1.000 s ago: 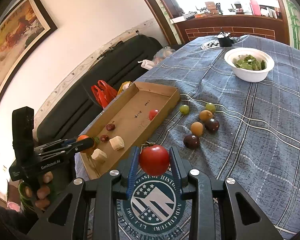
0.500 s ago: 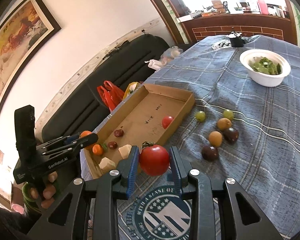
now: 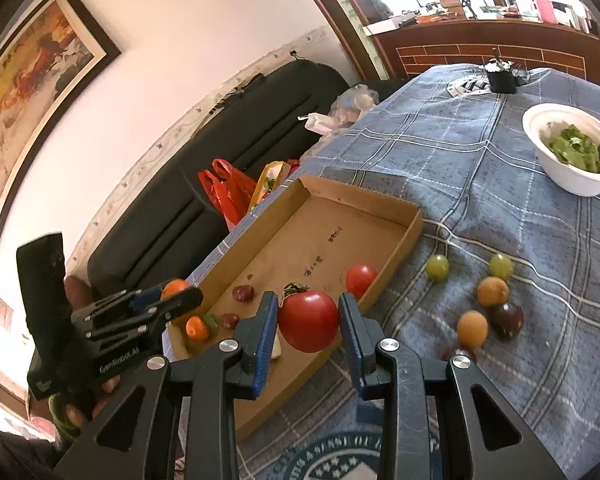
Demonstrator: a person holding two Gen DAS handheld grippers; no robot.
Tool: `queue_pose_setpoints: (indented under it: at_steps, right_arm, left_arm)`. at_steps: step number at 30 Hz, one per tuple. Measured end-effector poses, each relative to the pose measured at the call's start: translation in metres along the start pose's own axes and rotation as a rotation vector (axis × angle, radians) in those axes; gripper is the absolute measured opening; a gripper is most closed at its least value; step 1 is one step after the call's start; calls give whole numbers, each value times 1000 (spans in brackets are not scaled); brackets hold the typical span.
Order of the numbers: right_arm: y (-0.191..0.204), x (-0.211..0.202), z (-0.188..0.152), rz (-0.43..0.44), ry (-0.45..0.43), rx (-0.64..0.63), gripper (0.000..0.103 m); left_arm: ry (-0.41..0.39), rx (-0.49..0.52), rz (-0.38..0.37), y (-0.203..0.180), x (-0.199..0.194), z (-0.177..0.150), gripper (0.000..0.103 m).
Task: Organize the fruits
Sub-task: 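Carry the mandarin with the left tool while the right tool carries the tomato to the tray, then lower and release the mandarin with the left tool while the right tool releases the tomato in the tray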
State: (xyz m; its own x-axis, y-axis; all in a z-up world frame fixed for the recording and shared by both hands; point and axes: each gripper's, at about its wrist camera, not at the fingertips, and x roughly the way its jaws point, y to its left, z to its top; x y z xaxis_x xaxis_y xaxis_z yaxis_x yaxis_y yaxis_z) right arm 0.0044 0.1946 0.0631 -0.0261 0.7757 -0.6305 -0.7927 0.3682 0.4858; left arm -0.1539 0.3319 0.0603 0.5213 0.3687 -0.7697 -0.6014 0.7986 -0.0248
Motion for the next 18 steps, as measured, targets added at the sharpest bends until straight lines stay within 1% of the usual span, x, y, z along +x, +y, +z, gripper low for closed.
queue_pose_setpoints:
  at_steps: [8,12,13,16,18]
  right_arm:
    - [-6,32,30,-24,9,16,31]
    - [-11,56,42,-55,34,27,31]
    - [-12,65,45,-81,46,23,31]
    - [-16,87,49,-128,79,17,31]
    - [-18,97,48,-155,98,9,31]
  left_arm:
    - [8,-30,-12,10,19,23,34]
    - [54,-45,-24,10,43,34,34]
    - [70,-46,-16,9,51,35,34]
    - [132,-35,-2,2,75,34,34]
    - [156,-20,2,-3,84,31,34]
